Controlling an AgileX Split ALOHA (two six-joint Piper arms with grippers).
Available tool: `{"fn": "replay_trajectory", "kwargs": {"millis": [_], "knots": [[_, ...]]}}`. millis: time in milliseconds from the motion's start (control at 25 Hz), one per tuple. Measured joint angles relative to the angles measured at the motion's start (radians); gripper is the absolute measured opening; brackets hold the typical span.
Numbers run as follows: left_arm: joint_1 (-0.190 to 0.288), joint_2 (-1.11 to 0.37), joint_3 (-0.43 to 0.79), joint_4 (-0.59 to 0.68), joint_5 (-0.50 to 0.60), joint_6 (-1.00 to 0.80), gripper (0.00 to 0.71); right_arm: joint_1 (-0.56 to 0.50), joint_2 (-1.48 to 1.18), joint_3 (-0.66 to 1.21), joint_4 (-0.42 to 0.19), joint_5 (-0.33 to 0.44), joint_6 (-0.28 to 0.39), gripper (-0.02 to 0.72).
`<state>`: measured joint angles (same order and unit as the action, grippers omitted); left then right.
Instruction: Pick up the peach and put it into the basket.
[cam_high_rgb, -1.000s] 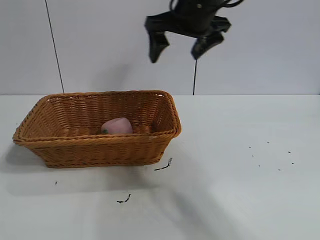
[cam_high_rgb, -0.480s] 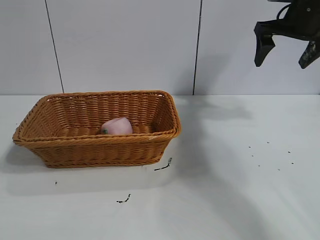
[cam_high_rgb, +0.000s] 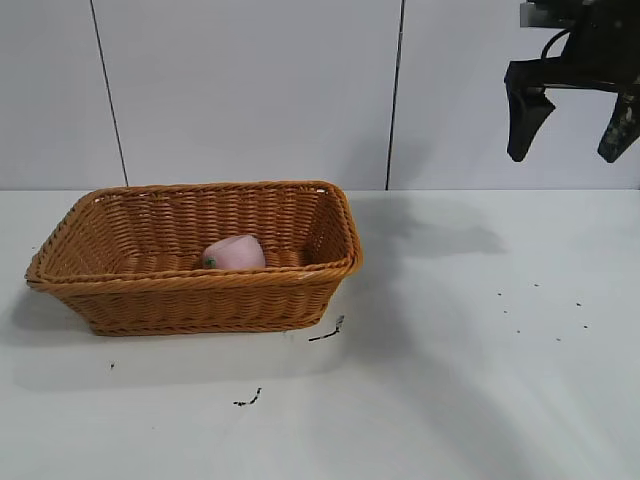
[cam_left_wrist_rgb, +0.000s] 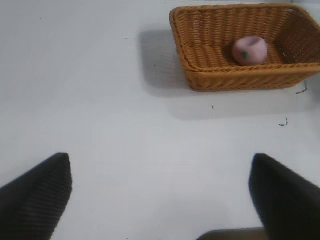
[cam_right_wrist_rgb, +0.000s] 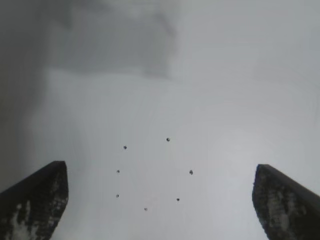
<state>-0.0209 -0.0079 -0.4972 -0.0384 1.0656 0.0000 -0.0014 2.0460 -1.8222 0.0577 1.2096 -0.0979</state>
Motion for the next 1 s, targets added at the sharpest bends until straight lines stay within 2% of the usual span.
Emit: {"fn": "replay_trajectory", "kwargs": {"millis": [280, 760, 840, 1000], "knots": [[0.000, 0.000, 0.000, 0.000, 0.000, 0.000, 0.693, 0.000, -0.236, 0.143, 0.013, -0.002, 0.039, 0.696], [0.000, 0.000, 0.000, 0.000, 0.000, 0.000, 0.693, 0.000, -0.971, 0.767, 0.013, 0.003, 0.039, 0.696], [0.000, 0.000, 0.000, 0.000, 0.000, 0.000, 0.693, 0.000, -1.098, 0.878, 0.013, -0.017, 0.039, 0.696], [0.000, 0.000, 0.000, 0.000, 0.000, 0.000, 0.693, 0.000, -1.367, 1.090, 0.013, -0.106, 0.039, 0.696]]}}
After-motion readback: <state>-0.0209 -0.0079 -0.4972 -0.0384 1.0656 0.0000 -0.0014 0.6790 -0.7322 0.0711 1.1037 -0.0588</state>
